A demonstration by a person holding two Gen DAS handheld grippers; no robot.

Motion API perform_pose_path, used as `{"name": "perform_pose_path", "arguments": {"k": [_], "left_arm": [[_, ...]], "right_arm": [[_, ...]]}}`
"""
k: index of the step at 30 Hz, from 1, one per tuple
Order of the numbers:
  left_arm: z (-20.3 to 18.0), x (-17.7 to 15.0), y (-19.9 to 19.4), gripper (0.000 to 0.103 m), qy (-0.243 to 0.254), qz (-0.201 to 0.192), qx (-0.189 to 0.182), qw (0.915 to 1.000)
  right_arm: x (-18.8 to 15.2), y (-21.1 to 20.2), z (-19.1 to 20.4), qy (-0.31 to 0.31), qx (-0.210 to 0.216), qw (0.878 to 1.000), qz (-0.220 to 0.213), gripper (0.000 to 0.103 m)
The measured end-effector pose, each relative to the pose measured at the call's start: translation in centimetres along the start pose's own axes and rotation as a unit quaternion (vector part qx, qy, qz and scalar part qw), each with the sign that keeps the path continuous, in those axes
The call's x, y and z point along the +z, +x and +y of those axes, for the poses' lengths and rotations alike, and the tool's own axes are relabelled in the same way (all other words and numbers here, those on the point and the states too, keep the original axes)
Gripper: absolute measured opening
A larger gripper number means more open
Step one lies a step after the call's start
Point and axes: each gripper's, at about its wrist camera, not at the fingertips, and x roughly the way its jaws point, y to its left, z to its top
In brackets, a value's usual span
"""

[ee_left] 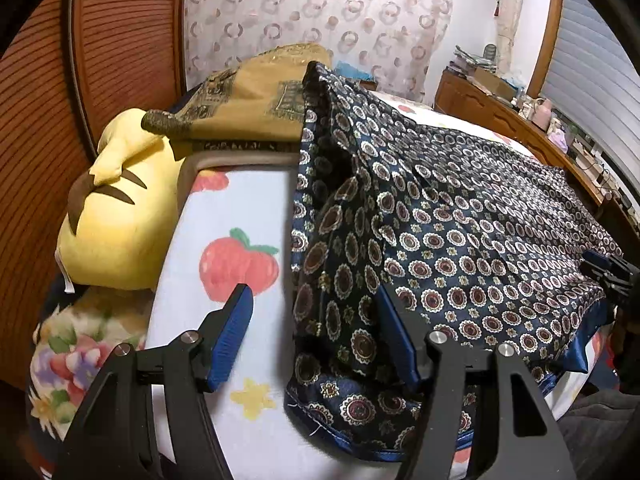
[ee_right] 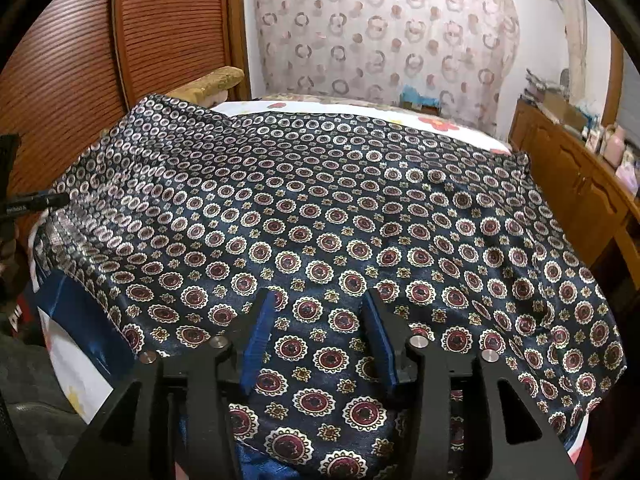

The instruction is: Fold small clothes

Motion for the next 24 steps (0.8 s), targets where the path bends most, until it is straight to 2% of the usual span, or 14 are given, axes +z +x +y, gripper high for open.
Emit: {"name": "perform_pose_path", "arguments": {"k": [9,14,15,16,17,19,24], "left_arm": [[0.2,-0.5,-0.2,0.064,-0.009,-0.004,-0.021,0.9997],[0.1,-0.5,-0.2,0.049,-0.010,-0.007,-0.031,0.9995],[0.2,-0.5,-0.1,0.039,-0.009,-0.008,-0.032,0.9994],[0.1,-0.5,-0.1,0.034,-0.006,-0.008,-0.033,0.9994],[-0.1,-0.6,-0.1,0.033,0.000,-0.009,-0.032,0.9995],[-0.2,-0.6,-0.1,0.008,0.008,-0.007,-0.040,0.9991],[-1.2,0.2,-0.9,0.004,0.014,-0.027,-0.065,0.9975]], "right_arm": [[-0.4,-0.4,0.3,-0.002,-0.001,1.000,-0.006,0.053],[-0.4,-0.3,0.1,-0.001,0.000,1.000,-0.007,0.053],[-0.4,-0.3,0.1,-0.001,0.000,1.000,-0.007,0.053],[-0.4,-0.3,0.1,-0.001,0.000,1.000,-0.007,0.053],[-0.4,-0.3,0.1,-0.002,0.000,1.000,-0.007,0.053],[-0.4,-0.3,0.1,-0.002,0.000,1.000,-0.007,0.053],[-0.4,-0.4,0.2,-0.003,0.001,1.000,-0.005,0.053]]}}
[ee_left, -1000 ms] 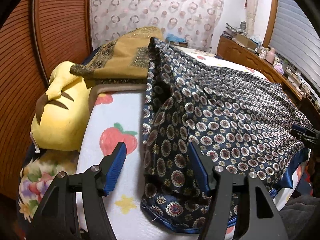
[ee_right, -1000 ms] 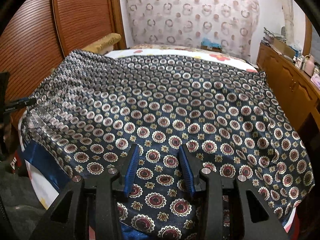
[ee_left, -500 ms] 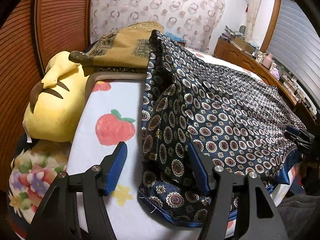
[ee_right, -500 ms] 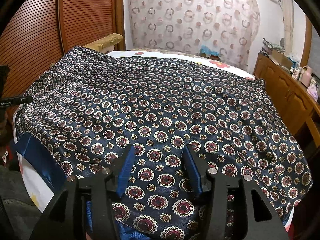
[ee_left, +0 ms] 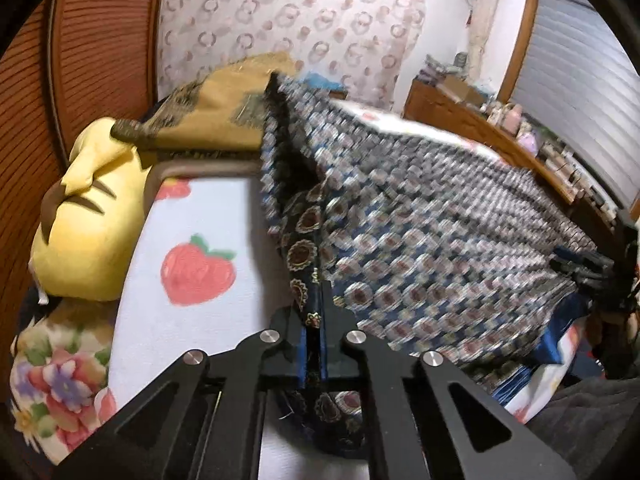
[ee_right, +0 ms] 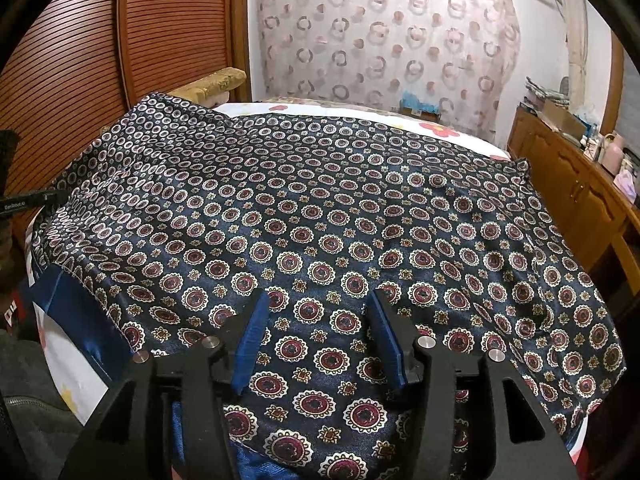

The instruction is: Fold small clothes

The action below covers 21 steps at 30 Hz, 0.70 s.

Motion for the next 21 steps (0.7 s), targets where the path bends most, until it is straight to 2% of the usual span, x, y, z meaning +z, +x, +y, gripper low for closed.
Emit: {"name": "perform_pose_path", "arguments": {"k": [5,11,21], "left_arm": [[-2.3,2.7,-0.9,0.004,0.017,-0.036,-0.029,0.9988],[-6.7,7.7,-1.7,0.004,0.049,-0.087,-0.078,0.9920],[-13.9,12.5,-0.6,0.004,0.107,-0.103,-0.140,0.9788]], "right_arm": [[0.5,-0.3,-0.8,0.017,0.015,1.000,0.012,0.053],[0.7,-1.5,-3.0,0.047,0.004,0.999,0.003,0.053],[0.8,-4.0,-5.3,0.069,-0.018,0.997,-0.018,0.053]]}}
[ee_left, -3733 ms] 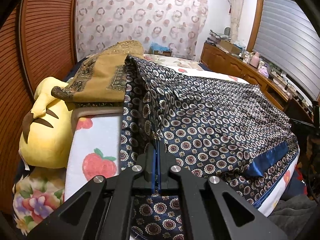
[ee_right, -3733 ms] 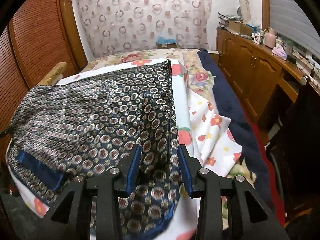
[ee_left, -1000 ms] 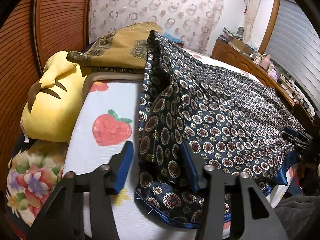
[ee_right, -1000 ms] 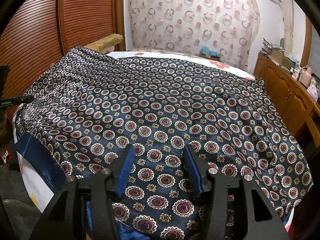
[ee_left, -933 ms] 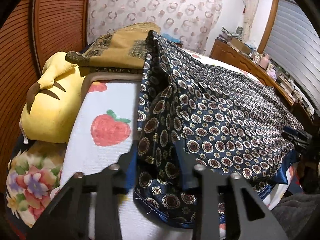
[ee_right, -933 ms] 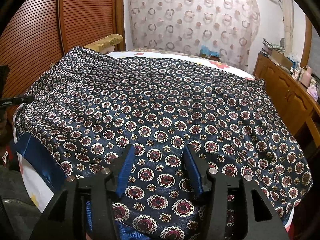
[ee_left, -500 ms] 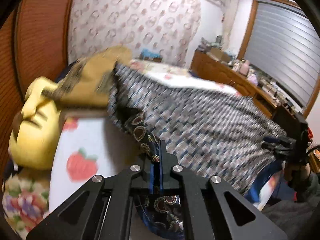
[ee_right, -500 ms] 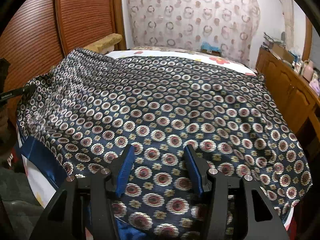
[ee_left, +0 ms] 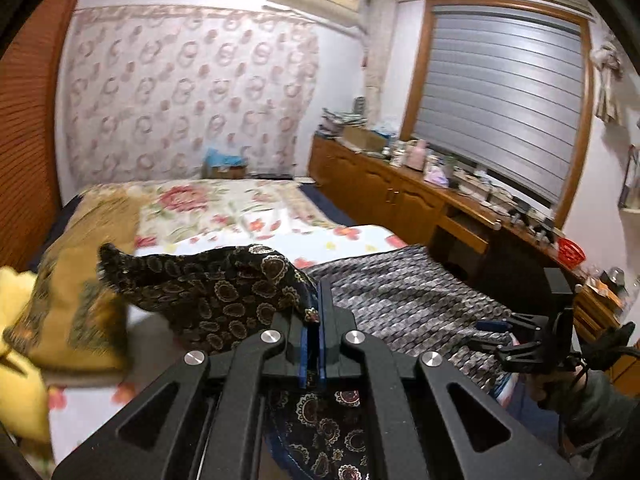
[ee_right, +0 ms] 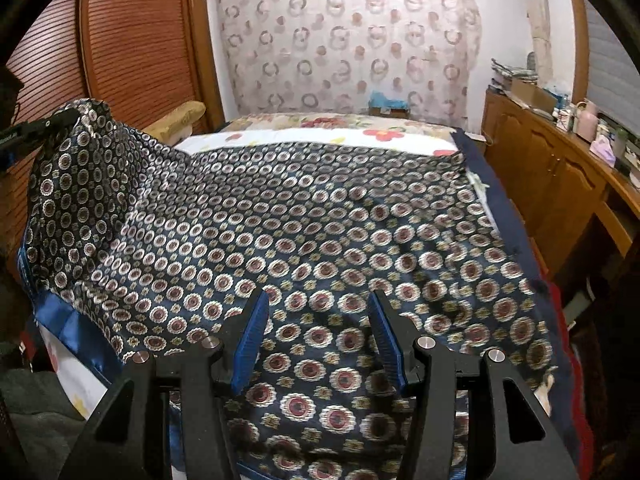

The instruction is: Fold small clothes

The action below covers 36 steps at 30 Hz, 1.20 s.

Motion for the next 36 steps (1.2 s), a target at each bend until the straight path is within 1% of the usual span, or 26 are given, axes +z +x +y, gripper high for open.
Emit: {"name": "perform_pose_path", "arguments": {"k": [7,11,13,14,15,16,17,18,22,23,25,28,32,36], "left_arm": [[-4.9,3.5,1.6,0.004,0.049,-0.004,-0.049,0.9976],[-7.3,4.3,1.9,0.004,0.070,-0.003,-0.070,0.9950],[-7.9,4.3,2.6,0.005,0.074,0.007,-0.080,0.9940],[-8.0,4.1,3.0,0.008,0.077,0.017,-0.081,0.9936],[-7.9,3.8,3.4,0.016,0.078,0.026,-0.083,0.9931],[-7.9,3.5,3.9,0.028,0.079,0.037,-0.086,0.9925],[-7.5,3.1,4.2,0.035,0.078,0.047,-0.086,0.9922],[-7.3,2.7,4.3,0.047,0.076,0.050,-0.083,0.9923],[-6.3,1.6,4.7,0.062,0.065,0.065,-0.063,0.9938],[-5.9,1.2,4.6,0.063,0.061,0.068,-0.057,0.9942],[-5.3,0.7,4.5,0.071,0.056,0.070,-0.042,0.9951],[-4.4,-0.5,4.0,0.078,0.048,0.071,-0.027,0.9959],[-3.0,-1.9,3.4,0.079,0.034,0.074,-0.007,0.9966],[-1.2,-3.2,3.0,0.079,0.016,0.078,0.017,0.9966]], "right_arm": [[0.8,-2.0,-1.3,0.008,-0.010,1.000,-0.022,0.053],[1.1,-3.0,-1.7,0.012,-0.014,0.999,-0.033,0.053],[1.1,-3.5,-2.0,0.014,-0.014,0.999,-0.036,0.053],[1.1,-3.6,-2.0,0.016,-0.014,0.999,-0.037,0.053],[1.1,-3.7,-2.1,0.018,-0.013,0.999,-0.038,0.053],[1.0,-3.7,-2.1,0.020,-0.010,0.999,-0.038,0.053],[1.0,-3.7,-2.2,0.023,-0.008,0.999,-0.038,0.053],[1.1,-3.3,-2.1,0.024,-0.007,0.999,-0.037,0.053],[1.3,-2.4,-2.3,0.024,-0.002,0.999,-0.035,0.053],[1.4,-2.2,-2.2,0.025,0.000,0.999,-0.034,0.053],[1.6,-1.6,-2.1,0.027,0.006,0.999,-0.033,0.053],[2.2,-0.5,-1.8,0.028,0.016,0.999,-0.028,0.053],[3.7,1.6,-1.5,0.022,0.030,0.999,-0.015,0.053],[5.3,3.8,-1.1,0.005,0.042,0.999,0.009,0.053]]}}
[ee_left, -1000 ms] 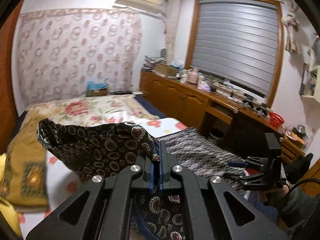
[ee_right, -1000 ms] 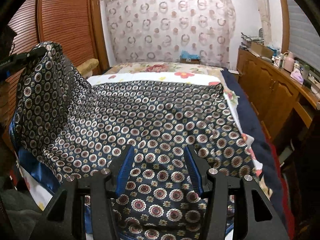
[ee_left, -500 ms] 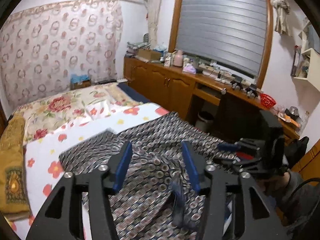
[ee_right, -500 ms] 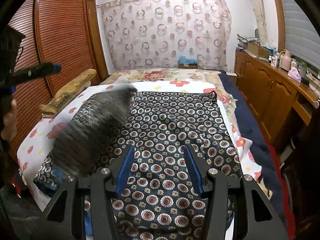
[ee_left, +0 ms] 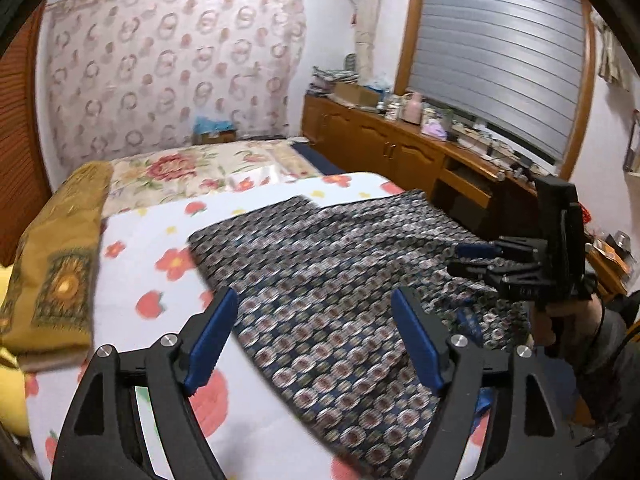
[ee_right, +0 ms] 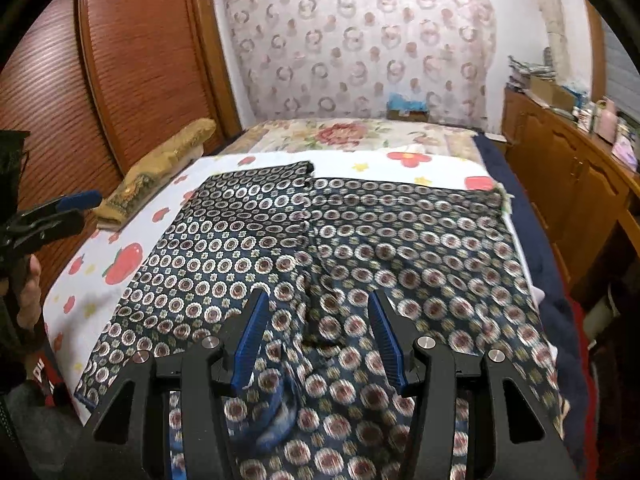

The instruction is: Fold small clothes

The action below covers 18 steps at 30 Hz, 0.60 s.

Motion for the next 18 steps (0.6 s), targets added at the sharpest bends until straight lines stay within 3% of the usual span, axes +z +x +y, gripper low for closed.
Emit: {"name": "perform_pose_path", "arguments": {"k": [12,18], "left_arm": [[2.2,-2.3,0.5,0.079,-0.017,0.012,0.019,0.9996],[2.3,-2.6,0.7,0.080,-0.023,0.015,0.015,0.9995]], "right_arm": [[2.3,6.2,-0.1,-0.030,0.018,0.996,0.080,0.053],[1.9,7.2,1.2,-0.064,0.014,0.994,0.090,0.039]]}}
